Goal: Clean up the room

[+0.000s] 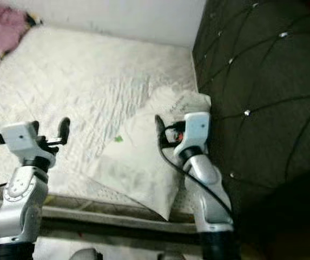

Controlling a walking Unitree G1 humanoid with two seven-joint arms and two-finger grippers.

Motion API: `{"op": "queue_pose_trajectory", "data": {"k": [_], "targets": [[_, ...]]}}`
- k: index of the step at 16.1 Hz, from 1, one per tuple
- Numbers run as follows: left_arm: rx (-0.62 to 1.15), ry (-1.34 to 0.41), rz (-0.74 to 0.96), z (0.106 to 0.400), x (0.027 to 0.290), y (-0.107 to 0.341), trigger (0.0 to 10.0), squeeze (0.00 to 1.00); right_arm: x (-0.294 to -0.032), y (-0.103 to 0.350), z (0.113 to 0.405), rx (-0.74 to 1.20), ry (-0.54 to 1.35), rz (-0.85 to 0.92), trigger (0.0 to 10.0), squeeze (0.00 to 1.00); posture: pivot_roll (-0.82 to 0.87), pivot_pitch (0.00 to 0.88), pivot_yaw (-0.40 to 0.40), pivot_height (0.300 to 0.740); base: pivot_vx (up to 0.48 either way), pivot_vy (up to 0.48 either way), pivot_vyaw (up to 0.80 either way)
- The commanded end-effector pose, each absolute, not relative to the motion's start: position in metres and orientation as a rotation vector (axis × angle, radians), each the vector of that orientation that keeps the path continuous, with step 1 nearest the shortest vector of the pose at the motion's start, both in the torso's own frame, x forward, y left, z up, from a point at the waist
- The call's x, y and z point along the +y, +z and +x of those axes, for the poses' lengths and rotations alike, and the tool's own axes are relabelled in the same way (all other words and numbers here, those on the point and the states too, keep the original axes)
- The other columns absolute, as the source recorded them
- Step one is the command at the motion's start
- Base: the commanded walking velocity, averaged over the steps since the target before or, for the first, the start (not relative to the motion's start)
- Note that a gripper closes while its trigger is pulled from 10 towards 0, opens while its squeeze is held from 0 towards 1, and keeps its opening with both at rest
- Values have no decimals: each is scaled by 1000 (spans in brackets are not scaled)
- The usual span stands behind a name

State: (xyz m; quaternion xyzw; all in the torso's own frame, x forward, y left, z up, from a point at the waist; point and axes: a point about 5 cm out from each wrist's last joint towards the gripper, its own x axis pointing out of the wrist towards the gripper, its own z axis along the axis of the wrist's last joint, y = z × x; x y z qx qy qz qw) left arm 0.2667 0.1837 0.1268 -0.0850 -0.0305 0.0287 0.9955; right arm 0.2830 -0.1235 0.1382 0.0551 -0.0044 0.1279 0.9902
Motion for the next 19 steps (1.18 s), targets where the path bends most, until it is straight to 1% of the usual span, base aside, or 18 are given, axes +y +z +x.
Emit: {"op": "queue_pose_trajectory", "data": {"k": [1,3,8,12,14,19], "targets": [[-64,24,-189,268,174,129,10000,0,-136,140,283,-9,222,96,10000,0,-28,3,-66,740,0,480,0],[-67,30,-191,268,174,129,10000,0,-135,138,283,1,225,97,10000,0,-28,3,-66,740,0,480,-247],[-71,51,-208,269,177,129,10000,0,-134,138,284,1,241,86,10000,0,-26,0,-70,740,0,0,0],[-66,65,-215,269,179,128,10000,0,-133,137,285,13,244,83,10000,0,-24,0,-72,740,0,0,-800],[-68,65,-212,269,179,128,10000,0,-133,137,285,8,246,84,10000,0,-24,0,-72,740,0,0,-247],[-87,38,-207,269,177,132,10000,0,-132,138,286,2,243,81,10000,0,-28,3,-68,740,319,0,0]]}}
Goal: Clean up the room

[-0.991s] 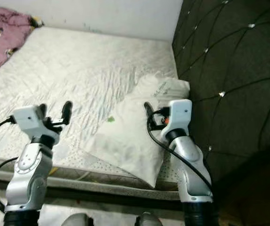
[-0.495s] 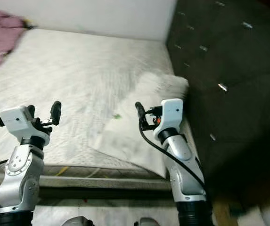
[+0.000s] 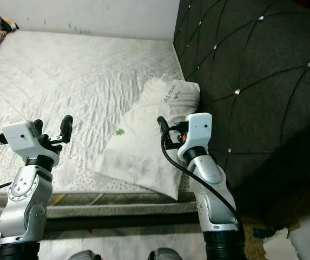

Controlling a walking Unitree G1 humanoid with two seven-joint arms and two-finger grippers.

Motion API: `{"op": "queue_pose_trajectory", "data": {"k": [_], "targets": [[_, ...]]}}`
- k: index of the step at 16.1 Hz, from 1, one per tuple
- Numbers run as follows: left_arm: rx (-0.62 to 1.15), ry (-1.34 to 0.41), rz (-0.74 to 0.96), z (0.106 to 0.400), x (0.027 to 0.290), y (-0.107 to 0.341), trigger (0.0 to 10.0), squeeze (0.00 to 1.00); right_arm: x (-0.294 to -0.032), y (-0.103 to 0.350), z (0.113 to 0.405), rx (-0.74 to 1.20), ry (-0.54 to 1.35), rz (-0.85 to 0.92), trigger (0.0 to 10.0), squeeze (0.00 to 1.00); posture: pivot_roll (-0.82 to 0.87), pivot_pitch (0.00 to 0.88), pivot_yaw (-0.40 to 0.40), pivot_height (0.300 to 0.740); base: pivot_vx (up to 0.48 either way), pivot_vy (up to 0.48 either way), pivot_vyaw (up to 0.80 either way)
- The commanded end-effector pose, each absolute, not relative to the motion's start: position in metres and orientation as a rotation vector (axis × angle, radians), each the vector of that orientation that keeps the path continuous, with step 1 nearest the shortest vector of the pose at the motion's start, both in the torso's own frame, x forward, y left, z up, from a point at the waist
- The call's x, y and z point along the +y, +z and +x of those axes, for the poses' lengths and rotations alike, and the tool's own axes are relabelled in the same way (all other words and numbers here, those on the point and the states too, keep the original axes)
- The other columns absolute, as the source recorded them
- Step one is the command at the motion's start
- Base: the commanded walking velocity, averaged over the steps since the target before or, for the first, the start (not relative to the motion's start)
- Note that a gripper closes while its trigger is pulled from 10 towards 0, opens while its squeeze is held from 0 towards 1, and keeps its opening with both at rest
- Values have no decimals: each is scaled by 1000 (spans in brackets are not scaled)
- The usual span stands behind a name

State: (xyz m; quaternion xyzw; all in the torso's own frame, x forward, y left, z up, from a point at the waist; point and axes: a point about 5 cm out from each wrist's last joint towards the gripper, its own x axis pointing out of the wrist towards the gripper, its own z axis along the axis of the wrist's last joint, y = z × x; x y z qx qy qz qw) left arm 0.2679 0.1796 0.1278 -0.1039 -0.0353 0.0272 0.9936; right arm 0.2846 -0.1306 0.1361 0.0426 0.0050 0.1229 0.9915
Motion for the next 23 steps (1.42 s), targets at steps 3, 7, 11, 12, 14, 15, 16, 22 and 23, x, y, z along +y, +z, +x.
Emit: {"op": "queue_pose_trajectory", "data": {"k": [3,7,11,12,14,15,16,22,23], "targets": [[-82,38,-203,270,178,131,10000,0,-133,138,286,0,234,84,10000,0,-27,4,-67,740,332,0,0],[-59,52,-207,270,179,128,10000,0,-134,137,287,4,223,91,10000,0,-24,3,-66,740,0,0,0],[-70,59,-219,270,180,129,10000,0,-136,136,287,15,207,104,10000,0,-23,4,-65,740,0,0,-567],[-73,56,-214,270,180,130,10000,0,-136,136,287,15,207,105,10000,0,-23,4,-65,740,0,0,-606],[-75,50,-207,270,179,131,10000,0,-138,136,288,15,195,125,10000,0,-23,1,-65,740,0,0,-578],[-72,59,-206,270,179,131,10000,0,-138,136,288,13,194,127,10000,0,-22,2,-65,740,0,0,0],[-63,84,-207,270,182,129,10000,0,-138,137,288,11,195,126,10000,0,-22,2,-65,740,0,0,0],[-58,88,-193,270,183,129,10000,0,-135,139,287,-4,224,123,10000,0,-17,12,-69,740,0,0,0],[-58,86,-192,270,183,130,10000,0,-135,139,287,-4,227,122,10000,0,-17,12,-69,740,0,0,0]]}}
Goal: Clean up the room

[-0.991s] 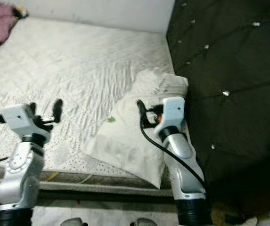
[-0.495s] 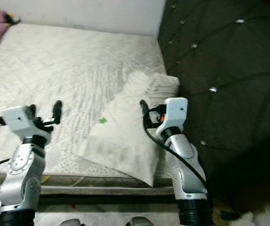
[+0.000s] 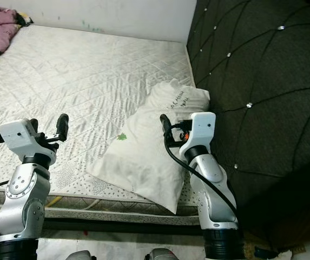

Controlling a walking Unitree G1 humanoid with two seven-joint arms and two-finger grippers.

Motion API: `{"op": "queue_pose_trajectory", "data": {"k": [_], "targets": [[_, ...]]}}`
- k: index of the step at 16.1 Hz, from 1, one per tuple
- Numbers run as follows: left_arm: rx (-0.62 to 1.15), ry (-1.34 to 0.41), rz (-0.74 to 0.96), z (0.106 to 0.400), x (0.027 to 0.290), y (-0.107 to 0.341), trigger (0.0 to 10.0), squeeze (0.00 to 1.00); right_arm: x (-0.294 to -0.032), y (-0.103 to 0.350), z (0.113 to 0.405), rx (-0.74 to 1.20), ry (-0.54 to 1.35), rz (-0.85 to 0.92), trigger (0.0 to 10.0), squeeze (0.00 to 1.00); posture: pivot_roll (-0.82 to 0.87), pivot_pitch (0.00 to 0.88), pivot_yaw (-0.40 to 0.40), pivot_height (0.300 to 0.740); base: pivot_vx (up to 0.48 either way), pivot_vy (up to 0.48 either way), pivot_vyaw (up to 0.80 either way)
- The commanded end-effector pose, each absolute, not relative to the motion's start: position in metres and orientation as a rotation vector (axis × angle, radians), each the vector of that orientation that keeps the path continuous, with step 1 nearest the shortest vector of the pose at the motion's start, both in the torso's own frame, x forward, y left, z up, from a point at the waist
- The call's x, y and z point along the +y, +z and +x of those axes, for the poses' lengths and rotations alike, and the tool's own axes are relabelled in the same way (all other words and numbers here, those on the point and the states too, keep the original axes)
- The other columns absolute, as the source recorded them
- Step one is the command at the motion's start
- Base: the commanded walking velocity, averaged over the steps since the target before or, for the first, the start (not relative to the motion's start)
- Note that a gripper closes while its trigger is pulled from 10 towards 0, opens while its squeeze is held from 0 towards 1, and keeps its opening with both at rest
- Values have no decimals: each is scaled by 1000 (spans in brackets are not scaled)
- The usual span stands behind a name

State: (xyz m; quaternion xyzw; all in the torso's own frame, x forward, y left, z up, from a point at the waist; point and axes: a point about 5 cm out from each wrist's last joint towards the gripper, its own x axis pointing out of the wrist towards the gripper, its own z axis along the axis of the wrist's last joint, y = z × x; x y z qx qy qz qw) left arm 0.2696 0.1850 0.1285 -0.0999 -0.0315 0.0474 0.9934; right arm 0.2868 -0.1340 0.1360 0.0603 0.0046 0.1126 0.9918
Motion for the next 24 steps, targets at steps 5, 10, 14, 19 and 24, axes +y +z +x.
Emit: {"op": "queue_pose_trajectory", "data": {"k": [5,10,14,19,24], "targets": [[-57,86,-193,270,182,130,10000,0,-135,140,286,-10,242,124,10000,0,-18,13,-72,701,0,0,0],[-64,88,-191,269,182,130,10000,0,-135,141,286,-17,245,128,10000,0,-19,16,-73,644,0,0,0],[-66,87,-189,269,182,131,10000,0,-135,141,286,-18,244,131,10000,0,-19,17,-72,622,0,0,0],[-86,74,-187,268,181,133,10000,0,-135,141,286,-21,251,133,10000,0,-21,21,-75,622,0,0,0],[-92,68,-198,266,182,134,10000,0,-134,141,286,-18,254,133,10000,0,-20,27,-78,622,249,0,0]]}}
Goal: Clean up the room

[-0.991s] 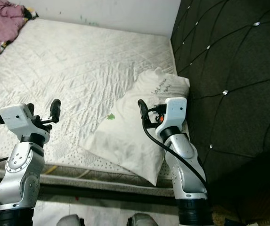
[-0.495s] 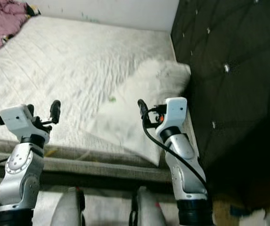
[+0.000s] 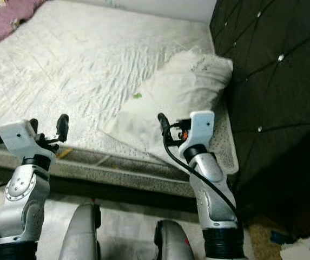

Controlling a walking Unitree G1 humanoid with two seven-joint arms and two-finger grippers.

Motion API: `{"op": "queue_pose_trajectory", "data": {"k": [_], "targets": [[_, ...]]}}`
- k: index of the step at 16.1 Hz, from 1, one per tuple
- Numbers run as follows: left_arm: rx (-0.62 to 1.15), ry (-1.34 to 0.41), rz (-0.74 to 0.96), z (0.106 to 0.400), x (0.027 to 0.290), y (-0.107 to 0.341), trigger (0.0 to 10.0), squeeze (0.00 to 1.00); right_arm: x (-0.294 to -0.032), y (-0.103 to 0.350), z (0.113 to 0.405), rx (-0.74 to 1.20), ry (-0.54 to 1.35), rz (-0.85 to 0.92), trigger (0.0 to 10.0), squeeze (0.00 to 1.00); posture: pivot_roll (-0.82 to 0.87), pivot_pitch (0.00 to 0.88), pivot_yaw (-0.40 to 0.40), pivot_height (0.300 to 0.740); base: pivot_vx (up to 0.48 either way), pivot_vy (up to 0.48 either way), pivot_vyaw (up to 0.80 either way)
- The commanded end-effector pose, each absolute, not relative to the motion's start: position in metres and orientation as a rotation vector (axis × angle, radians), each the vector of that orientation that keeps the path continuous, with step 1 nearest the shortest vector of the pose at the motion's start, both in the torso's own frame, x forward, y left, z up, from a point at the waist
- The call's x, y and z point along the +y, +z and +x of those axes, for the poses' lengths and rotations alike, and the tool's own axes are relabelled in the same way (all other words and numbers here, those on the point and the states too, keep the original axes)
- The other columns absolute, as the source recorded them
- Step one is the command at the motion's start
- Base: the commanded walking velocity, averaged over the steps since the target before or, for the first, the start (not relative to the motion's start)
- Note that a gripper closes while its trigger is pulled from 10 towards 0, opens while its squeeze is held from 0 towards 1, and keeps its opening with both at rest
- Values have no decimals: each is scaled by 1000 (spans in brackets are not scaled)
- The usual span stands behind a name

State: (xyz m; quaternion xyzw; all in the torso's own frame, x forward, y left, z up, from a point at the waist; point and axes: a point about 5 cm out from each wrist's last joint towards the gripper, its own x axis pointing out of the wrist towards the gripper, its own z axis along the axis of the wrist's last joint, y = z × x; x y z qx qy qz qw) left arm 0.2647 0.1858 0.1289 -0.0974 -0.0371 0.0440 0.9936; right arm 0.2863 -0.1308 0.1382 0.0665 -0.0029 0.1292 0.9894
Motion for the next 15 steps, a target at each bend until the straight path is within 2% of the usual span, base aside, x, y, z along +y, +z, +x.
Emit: {"op": "queue_pose_trajectory", "data": {"k": [1,8,15], "targets": [[-93,66,-199,266,182,134,10000,0,-134,142,286,-19,254,133,10000,0,-20,27,-78,622,368,0,0],[-81,57,-200,266,181,133,10000,0,-134,142,285,-17,253,139,10000,0,-19,32,-75,622,436,0,0],[-70,67,-194,266,182,132,10000,0,-133,144,285,-11,263,167,10000,0,-22,31,-71,622,0,0,0]]}}
